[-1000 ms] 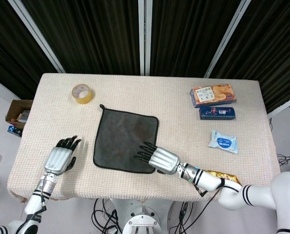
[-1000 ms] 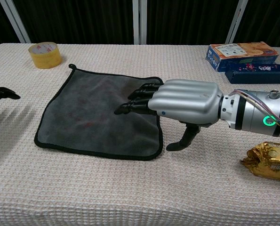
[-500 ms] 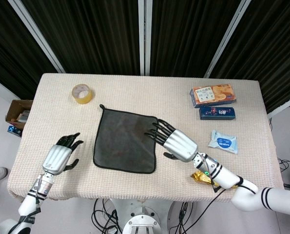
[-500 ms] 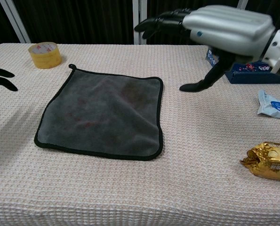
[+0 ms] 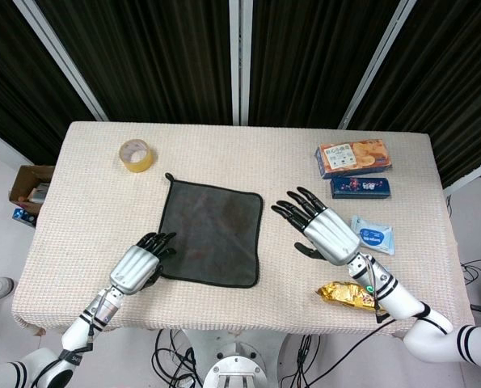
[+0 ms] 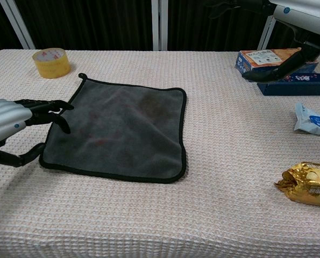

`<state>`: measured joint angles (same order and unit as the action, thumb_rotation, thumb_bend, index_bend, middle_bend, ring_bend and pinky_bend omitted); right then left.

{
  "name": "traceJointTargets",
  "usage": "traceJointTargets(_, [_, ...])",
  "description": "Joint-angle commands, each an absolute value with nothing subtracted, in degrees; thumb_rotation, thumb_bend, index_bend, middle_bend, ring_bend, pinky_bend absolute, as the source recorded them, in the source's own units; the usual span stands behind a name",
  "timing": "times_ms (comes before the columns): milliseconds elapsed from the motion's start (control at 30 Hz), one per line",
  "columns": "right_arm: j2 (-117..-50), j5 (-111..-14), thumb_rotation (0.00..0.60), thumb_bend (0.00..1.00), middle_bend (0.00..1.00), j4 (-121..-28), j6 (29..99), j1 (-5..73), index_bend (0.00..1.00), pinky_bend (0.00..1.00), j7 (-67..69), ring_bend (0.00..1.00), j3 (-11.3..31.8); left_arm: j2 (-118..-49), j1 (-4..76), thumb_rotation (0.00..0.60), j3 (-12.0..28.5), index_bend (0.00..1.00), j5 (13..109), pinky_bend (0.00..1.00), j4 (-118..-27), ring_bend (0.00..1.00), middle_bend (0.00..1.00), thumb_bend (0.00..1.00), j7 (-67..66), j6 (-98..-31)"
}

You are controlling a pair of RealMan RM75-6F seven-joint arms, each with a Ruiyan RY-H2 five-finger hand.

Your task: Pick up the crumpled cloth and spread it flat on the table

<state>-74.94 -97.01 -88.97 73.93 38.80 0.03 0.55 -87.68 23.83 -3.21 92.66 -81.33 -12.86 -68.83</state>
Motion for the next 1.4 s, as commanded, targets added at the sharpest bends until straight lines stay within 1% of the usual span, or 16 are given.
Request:
traceJointTargets(33, [-75.19,-97.06,0.600,0.19,0.13,-88.32,74.05,38.26,0.01,0.00,0.78,0.00,0.44,-88.21,24.25,0.600,-3.02,0.28,91.23,0.15,-81.16,0.10,0.05,0.56,-17.27,-66.71])
traceJointTargets(167, [-75.58,-97.06,0.600,0.20,0.13,-87.32,73.88,37.56,0.01,0.00,1.73,0.00,0.28,-87.15,23.80,0.600,-2.90,0.28,86.69,0.15,-84.13,0.10,0.04,0.56,-23.77,-63.68])
traceJointTargets(333, [-76.18,-97.29,0.600,0.20,0.13,-86.40,73.56,37.12,0.01,0.00,2.57,0.00,0.30,-85.36,22.40,0.600,-3.41,0.30,83.40,0.15,-87.93,0.10,0.04,0.56,-27.12,-63.49])
traceJointTargets(600, [-76.69,-97.94,0.600,0.20,0.13,-86.14,73.28,36.80,0.01,0.00,2.73,0.00,0.57,-82.24,22.11,0.600,-3.81,0.33,76.31,0.15,-94.12,0.10,0.04,0.56,-34.22,-60.78])
traceJointTargets(733, [-76.70,-98.13,0.600,0.20,0.13,-86.26,73.28,36.42,0.01,0.00,2.49,0.00,0.54,-80.77,22.15,0.600,-3.89,0.33,74.37,0.15,-97.52,0.10,0.04,0.56,-34.84,-60.36])
traceJointTargets(967, [-76.50,-98.39,0.600,0.20,0.13,-86.44,73.85,35.66,0.01,0.00,2.72,0.00,0.77,-82.18,20.31,0.600,-3.73,0.29,81.00,0.15,-94.93,0.10,0.04,0.56,-30.23,-67.03])
traceJointTargets(1100, [-75.82,-98.09,0.600,0.21,0.13,-86.73,74.33,34.94,0.01,0.00,2.61,0.00,0.91,-81.23,19.79,0.600,-3.00,0.28,81.54,0.15,-94.84,0.10,0.04,0.52,-29.25,-68.93])
traceJointTargets(1233, [-73.39,-95.07,0.600,0.21,0.16,-88.12,74.11,33.07,0.01,0.00,1.37,0.00,1.05,-79.56,17.82,0.600,0.35,0.27,80.86,0.15,-94.17,0.10,0.04,0.48,-24.92,-74.88])
traceJointTargets(1300, [-71.16,-91.74,0.600,0.21,0.17,-89.71,73.46,31.58,0.01,0.00,-0.46,0.00,1.31,-78.51,16.36,0.600,2.71,0.27,79.87,0.15,-92.49,0.10,0.04,0.43,-21.58,-78.69])
traceJointTargets(1400, [-67.78,-86.96,0.600,0.21,0.17,-92.01,72.99,29.31,0.01,0.01,-1.27,0.01,1.69,-76.86,14.39,0.600,5.89,0.25,77.65,0.15,-89.33,0.10,0.04,0.32,-15.47,-82.58])
